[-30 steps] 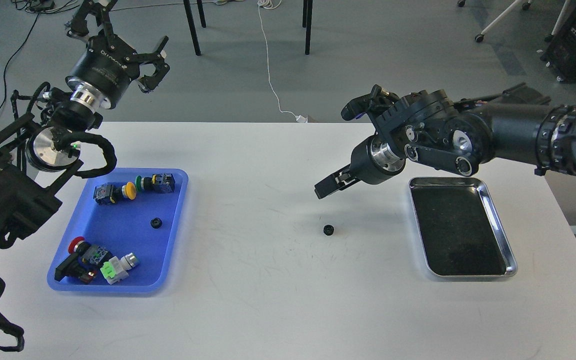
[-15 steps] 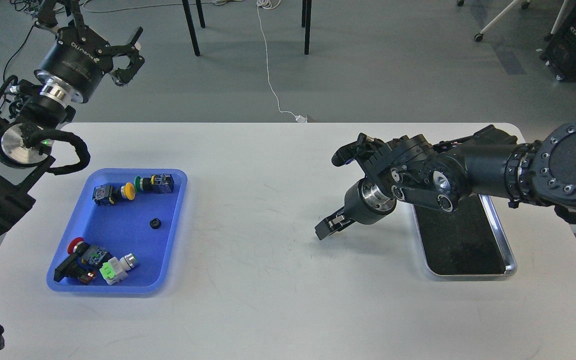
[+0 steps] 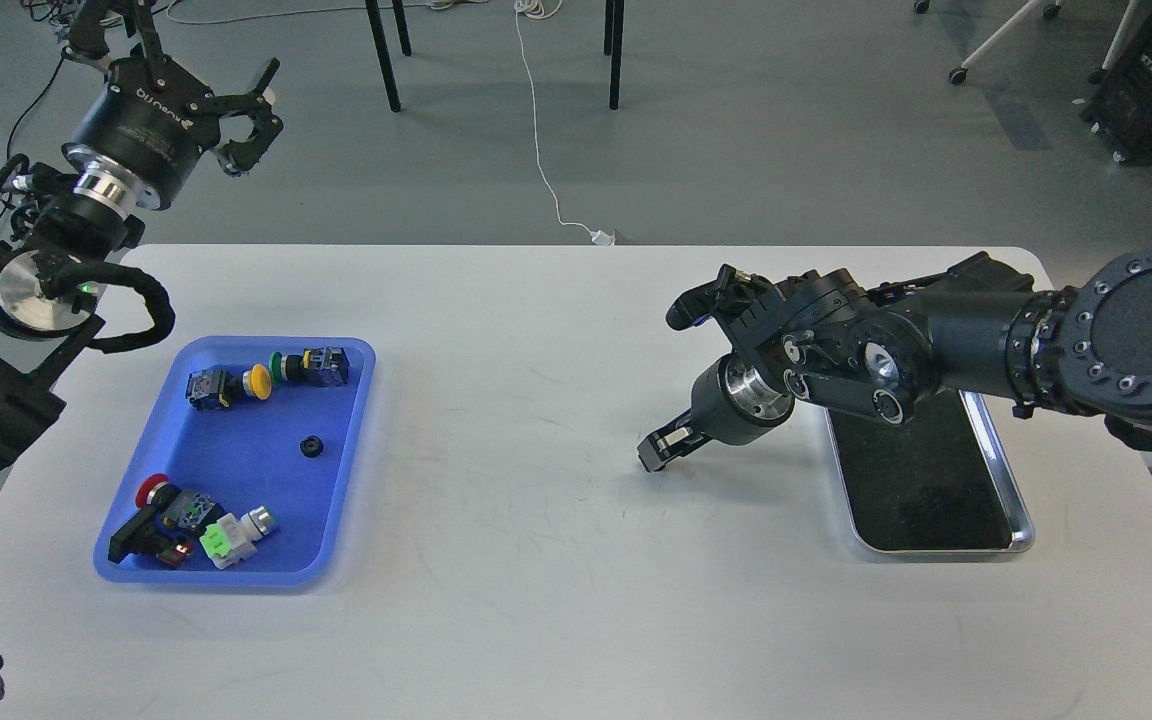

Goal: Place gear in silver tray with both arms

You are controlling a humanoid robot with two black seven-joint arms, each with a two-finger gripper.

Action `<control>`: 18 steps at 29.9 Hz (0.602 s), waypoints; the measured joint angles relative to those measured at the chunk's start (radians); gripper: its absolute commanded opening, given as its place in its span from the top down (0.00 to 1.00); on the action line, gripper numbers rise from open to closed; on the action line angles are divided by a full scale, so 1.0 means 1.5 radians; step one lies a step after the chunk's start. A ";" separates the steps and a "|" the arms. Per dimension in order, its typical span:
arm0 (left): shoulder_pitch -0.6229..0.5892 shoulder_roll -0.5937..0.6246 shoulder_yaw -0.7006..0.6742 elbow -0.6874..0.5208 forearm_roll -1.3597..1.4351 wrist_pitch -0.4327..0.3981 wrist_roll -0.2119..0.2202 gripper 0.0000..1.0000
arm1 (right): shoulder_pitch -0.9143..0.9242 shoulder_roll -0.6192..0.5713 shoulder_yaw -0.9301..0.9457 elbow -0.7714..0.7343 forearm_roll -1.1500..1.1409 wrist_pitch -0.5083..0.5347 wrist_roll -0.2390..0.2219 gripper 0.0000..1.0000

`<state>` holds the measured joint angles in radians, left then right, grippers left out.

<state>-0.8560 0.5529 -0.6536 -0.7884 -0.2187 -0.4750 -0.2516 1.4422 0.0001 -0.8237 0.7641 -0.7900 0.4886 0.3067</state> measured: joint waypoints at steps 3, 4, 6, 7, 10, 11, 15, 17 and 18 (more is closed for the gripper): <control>0.000 0.000 0.000 0.000 0.000 0.000 0.000 0.02 | 0.000 0.000 0.000 -0.004 0.000 0.000 0.000 0.54; 0.000 0.001 0.000 0.000 0.000 0.000 0.000 0.02 | 0.000 0.000 0.000 -0.005 0.000 0.000 0.000 0.55; 0.000 0.003 0.000 0.000 0.000 -0.001 0.000 0.02 | 0.000 0.000 0.001 -0.005 0.001 0.000 0.000 0.55; 0.000 0.003 0.000 0.000 0.000 -0.002 0.000 0.02 | 0.000 0.000 0.003 -0.006 0.002 0.000 0.000 0.55; 0.001 0.004 0.000 0.000 0.001 -0.005 0.000 0.02 | -0.003 0.000 0.013 -0.006 0.005 -0.002 0.000 0.55; 0.001 0.004 0.000 0.000 0.001 -0.005 0.001 0.02 | -0.004 0.000 0.016 -0.006 0.006 -0.004 0.001 0.55; 0.004 0.004 0.000 0.000 0.001 -0.005 0.001 0.02 | -0.007 0.000 0.019 -0.006 0.006 -0.005 0.001 0.55; 0.005 0.004 0.000 0.000 0.002 -0.005 0.001 0.02 | -0.011 0.000 0.019 -0.007 0.006 -0.005 0.001 0.55; 0.005 0.004 0.000 0.000 0.002 -0.005 0.001 0.02 | -0.012 0.000 0.020 -0.007 0.006 -0.005 0.001 0.55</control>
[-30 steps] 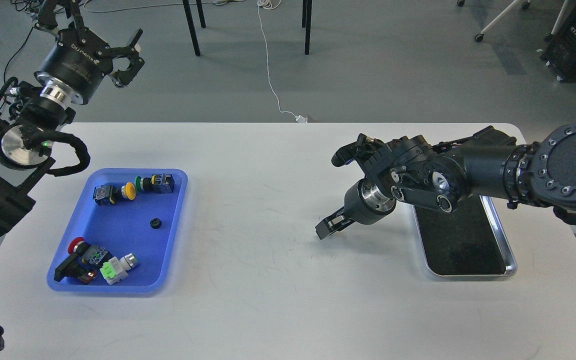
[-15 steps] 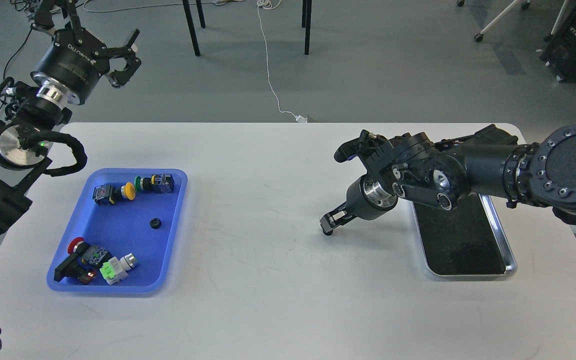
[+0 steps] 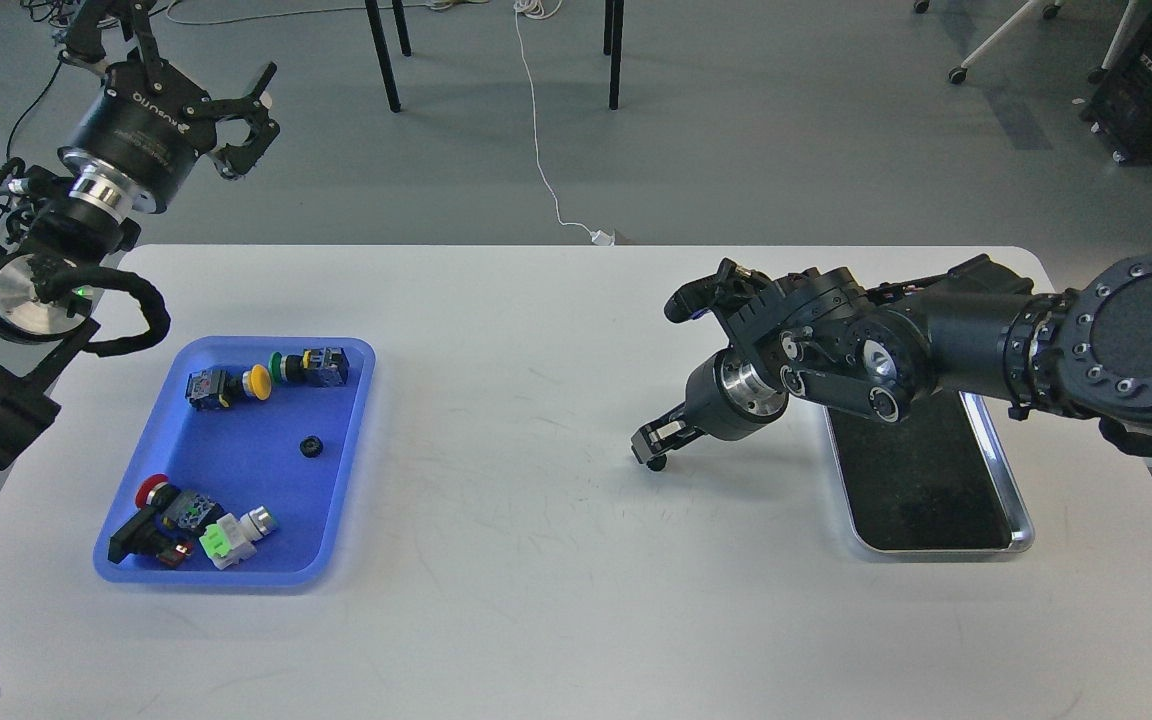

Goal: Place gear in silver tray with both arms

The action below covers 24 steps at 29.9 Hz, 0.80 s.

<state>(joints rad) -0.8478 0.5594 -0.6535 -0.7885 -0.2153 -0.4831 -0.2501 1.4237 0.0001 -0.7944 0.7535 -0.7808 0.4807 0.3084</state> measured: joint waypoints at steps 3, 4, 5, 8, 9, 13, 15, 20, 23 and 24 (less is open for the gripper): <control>0.000 0.000 0.000 0.000 0.000 0.000 0.000 0.02 | -0.005 0.000 0.001 0.000 0.000 -0.001 0.001 0.57; 0.001 0.002 0.000 0.000 0.000 0.000 0.000 0.02 | -0.006 0.000 0.001 0.000 0.000 -0.003 0.002 0.58; 0.001 0.003 0.000 0.000 0.000 0.000 0.000 0.02 | -0.008 0.000 0.001 -0.001 0.000 -0.006 0.003 0.61; 0.001 0.006 0.000 0.000 0.000 0.000 0.000 0.02 | -0.014 0.000 0.001 -0.006 0.000 -0.015 0.012 0.67; 0.001 0.007 0.000 0.000 0.000 0.000 0.000 0.02 | -0.015 0.000 0.001 -0.007 0.000 -0.017 0.015 0.70; 0.001 0.008 0.000 0.000 0.000 0.000 0.000 0.02 | -0.015 0.000 0.001 -0.008 0.000 -0.019 0.021 0.83; 0.001 0.009 0.000 0.000 0.000 0.000 0.000 0.02 | -0.015 0.000 -0.002 -0.008 -0.003 -0.019 0.026 0.83; 0.009 0.010 0.000 0.001 0.002 0.000 0.000 0.02 | -0.015 0.000 -0.008 -0.009 -0.006 -0.019 0.037 0.83; 0.011 0.010 0.000 0.001 0.002 0.000 -0.001 0.02 | -0.015 0.000 -0.012 -0.009 -0.007 -0.018 0.038 0.83; 0.012 0.010 0.000 0.001 0.002 0.000 -0.001 0.02 | -0.015 0.000 -0.013 -0.009 -0.007 -0.018 0.038 0.83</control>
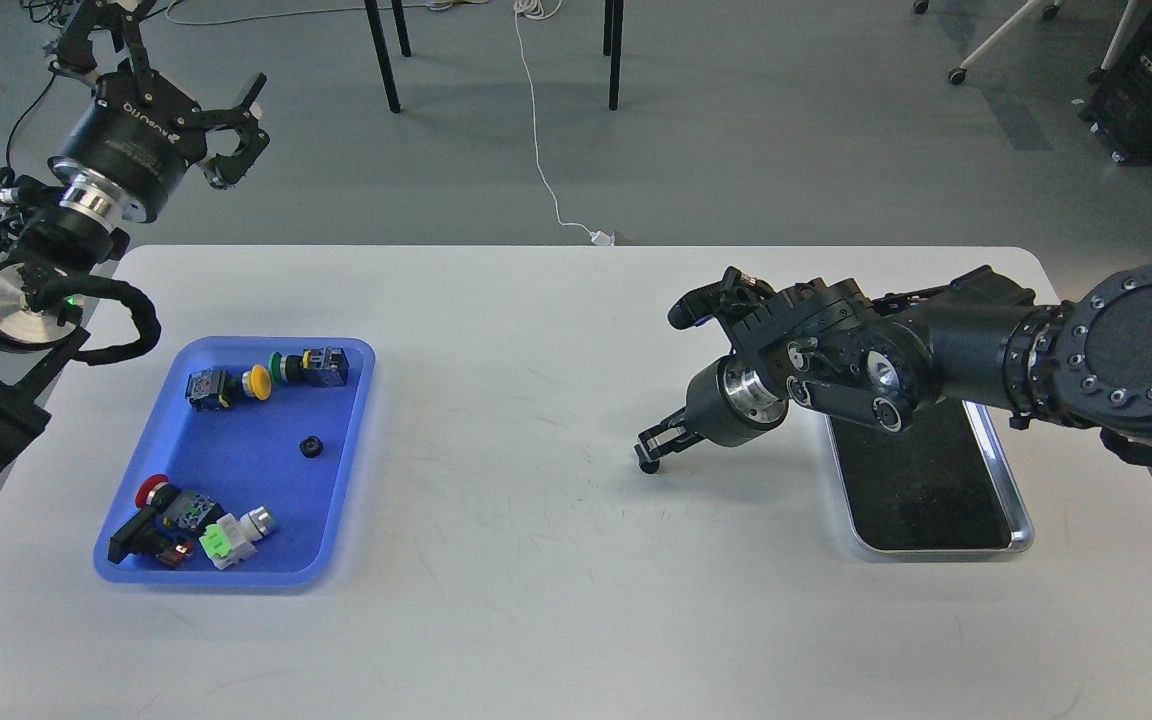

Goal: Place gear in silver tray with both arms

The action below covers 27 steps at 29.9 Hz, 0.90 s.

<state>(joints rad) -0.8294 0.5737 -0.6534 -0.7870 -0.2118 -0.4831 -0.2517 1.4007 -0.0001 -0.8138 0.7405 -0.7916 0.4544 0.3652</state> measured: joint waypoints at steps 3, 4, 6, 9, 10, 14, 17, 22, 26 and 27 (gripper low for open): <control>0.001 0.000 0.000 0.000 0.000 0.000 0.000 0.02 | 0.000 0.000 -0.004 0.001 -0.003 0.000 0.001 0.83; 0.002 0.000 0.000 0.000 0.000 0.000 0.000 0.02 | 0.001 0.000 -0.004 0.001 -0.003 0.000 0.001 0.83; 0.002 0.000 0.000 0.000 0.000 0.000 -0.001 0.02 | 0.001 0.000 -0.005 0.001 -0.004 0.001 0.002 0.82; 0.002 0.000 0.000 0.000 0.000 -0.002 -0.001 0.02 | 0.000 0.000 -0.006 0.001 -0.005 0.001 0.002 0.77; 0.002 0.000 0.000 0.000 0.000 -0.003 -0.001 0.02 | 0.000 0.000 -0.006 0.000 -0.005 0.001 0.002 0.77; 0.002 0.001 0.000 0.000 0.000 -0.003 -0.001 0.02 | 0.000 0.000 -0.006 0.000 -0.005 0.001 0.001 0.76; 0.002 0.001 0.000 0.000 0.000 -0.003 -0.001 0.02 | 0.001 0.000 -0.006 0.000 -0.005 0.001 0.001 0.76; 0.002 0.005 0.000 0.000 0.000 -0.003 -0.001 0.02 | 0.003 0.000 -0.005 0.001 -0.004 0.001 0.001 0.74; 0.002 0.008 0.000 0.000 0.000 -0.004 -0.001 0.02 | 0.007 0.000 -0.003 0.001 -0.003 0.002 0.001 0.74; 0.002 0.009 0.000 0.000 0.000 -0.004 -0.001 0.02 | 0.008 0.000 -0.002 0.001 -0.003 0.001 0.001 0.74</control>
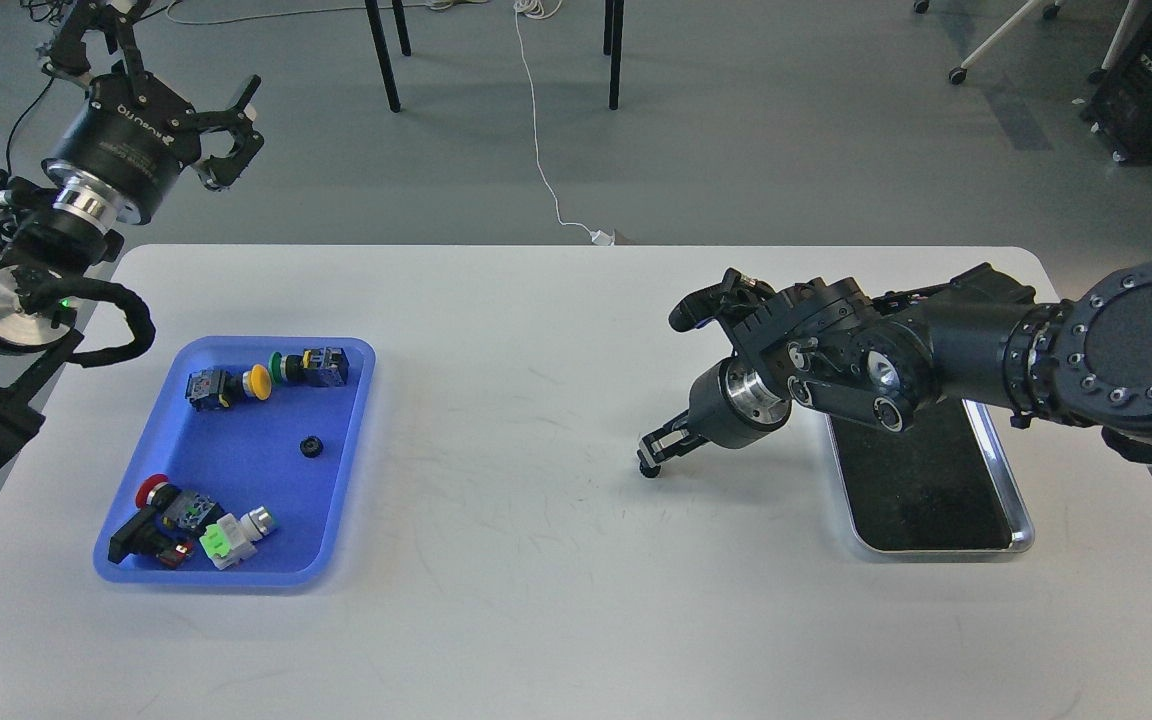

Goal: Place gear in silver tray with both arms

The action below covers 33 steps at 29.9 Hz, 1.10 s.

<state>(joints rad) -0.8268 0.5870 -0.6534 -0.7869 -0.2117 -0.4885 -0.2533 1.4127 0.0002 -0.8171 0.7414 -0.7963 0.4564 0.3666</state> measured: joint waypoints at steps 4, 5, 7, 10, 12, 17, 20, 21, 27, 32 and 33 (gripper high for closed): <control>0.000 0.000 0.000 0.000 0.000 0.000 0.000 0.02 | 0.003 0.000 0.001 -0.001 0.000 0.000 0.000 0.74; 0.000 0.000 0.000 0.000 0.000 0.000 0.000 0.02 | 0.004 0.000 0.001 -0.001 0.001 0.000 0.000 0.74; 0.000 0.000 0.000 0.000 0.000 0.000 0.000 0.02 | 0.005 0.000 0.001 -0.002 0.001 -0.001 0.000 0.74; 0.000 0.000 0.000 0.000 0.000 0.000 0.000 0.02 | 0.005 0.000 0.001 -0.002 0.001 -0.001 0.000 0.74; 0.000 0.000 0.000 0.000 0.000 0.000 0.000 0.02 | 0.005 0.000 0.001 -0.003 0.001 -0.001 0.000 0.74; 0.002 0.005 0.001 0.000 0.000 0.000 0.000 0.02 | 0.002 0.000 0.002 -0.005 0.004 -0.001 0.000 0.74; 0.003 0.005 0.001 0.000 0.000 0.000 0.000 0.02 | 0.002 0.000 0.005 -0.005 0.007 -0.001 0.000 0.69; 0.003 0.005 0.001 0.000 0.000 0.000 0.000 0.02 | 0.002 0.000 0.007 -0.005 0.008 -0.001 0.000 0.63; 0.003 0.004 0.001 0.000 0.000 0.000 0.000 0.02 | 0.001 0.000 0.018 -0.005 0.011 -0.001 0.000 0.47; 0.003 0.004 0.001 0.000 0.000 0.000 0.000 0.02 | -0.004 0.000 0.019 -0.004 0.011 -0.001 0.000 0.45; 0.003 0.005 0.001 0.000 0.000 0.000 0.000 0.02 | -0.005 0.000 0.019 -0.003 0.011 0.000 0.000 0.45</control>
<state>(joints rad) -0.8223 0.5942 -0.6519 -0.7869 -0.2117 -0.4887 -0.2526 1.4055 0.0000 -0.7884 0.7367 -0.7793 0.4560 0.3666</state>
